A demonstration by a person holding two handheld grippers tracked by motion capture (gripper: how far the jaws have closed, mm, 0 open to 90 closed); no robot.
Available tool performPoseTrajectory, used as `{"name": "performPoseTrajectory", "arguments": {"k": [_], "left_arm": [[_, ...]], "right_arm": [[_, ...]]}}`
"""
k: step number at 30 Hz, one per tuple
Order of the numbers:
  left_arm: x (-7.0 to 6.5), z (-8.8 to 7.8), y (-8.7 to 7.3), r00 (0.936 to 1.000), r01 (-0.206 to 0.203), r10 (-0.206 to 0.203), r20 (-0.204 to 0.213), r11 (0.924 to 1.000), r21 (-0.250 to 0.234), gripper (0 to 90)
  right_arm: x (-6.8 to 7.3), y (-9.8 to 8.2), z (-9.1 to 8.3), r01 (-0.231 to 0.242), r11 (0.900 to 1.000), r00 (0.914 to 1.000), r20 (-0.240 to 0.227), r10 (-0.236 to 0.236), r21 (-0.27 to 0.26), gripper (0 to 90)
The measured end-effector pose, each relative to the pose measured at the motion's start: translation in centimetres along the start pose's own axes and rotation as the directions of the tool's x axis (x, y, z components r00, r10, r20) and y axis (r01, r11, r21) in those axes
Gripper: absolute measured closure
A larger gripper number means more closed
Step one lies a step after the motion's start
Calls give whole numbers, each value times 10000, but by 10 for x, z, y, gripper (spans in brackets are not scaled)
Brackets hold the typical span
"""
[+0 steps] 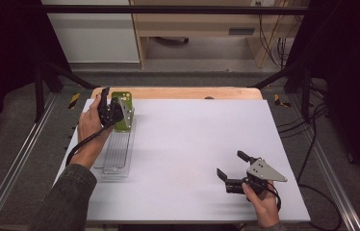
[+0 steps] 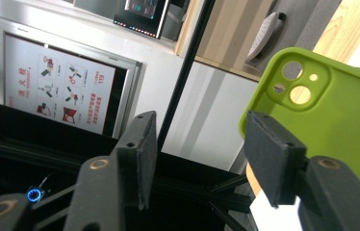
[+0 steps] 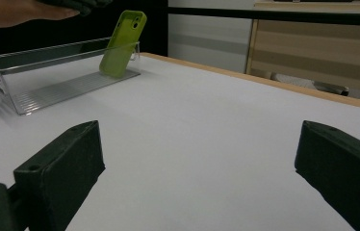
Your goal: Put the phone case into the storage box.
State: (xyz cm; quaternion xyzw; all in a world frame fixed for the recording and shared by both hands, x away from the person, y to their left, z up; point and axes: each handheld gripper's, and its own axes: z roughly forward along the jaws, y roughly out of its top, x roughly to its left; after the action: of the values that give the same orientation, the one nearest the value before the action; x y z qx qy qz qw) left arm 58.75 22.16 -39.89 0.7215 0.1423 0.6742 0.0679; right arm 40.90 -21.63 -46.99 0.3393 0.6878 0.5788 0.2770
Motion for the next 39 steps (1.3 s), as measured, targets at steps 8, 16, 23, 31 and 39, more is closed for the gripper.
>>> {"name": "performPoseTrajectory", "arguments": {"k": [8,16,23,31,39], "left_arm": [[6,-11,9,9975,647,-637,298,9974,-312,323],[10,-19,20,9781,1762,-1728,1164,9842,-199,170],[7,-31,26,9631,2102,-2010,1789,9771,-338,97],[9,-47,30,9337,2716,-2517,2545,9613,-456,74],[10,-56,33,8471,4065,-3751,3764,9136,-43,72]], "right_arm": [[-1,1,0,-31,10000,10000,16,31,-53,31],[-1,2,-3,51,9999,10000,76,-50,-104,31],[0,2,-1,36,10000,10000,66,-36,-88,31],[0,2,-2,54,9999,10000,62,-53,-91,31],[0,2,-3,52,9999,10000,77,-51,-130,31]]}}
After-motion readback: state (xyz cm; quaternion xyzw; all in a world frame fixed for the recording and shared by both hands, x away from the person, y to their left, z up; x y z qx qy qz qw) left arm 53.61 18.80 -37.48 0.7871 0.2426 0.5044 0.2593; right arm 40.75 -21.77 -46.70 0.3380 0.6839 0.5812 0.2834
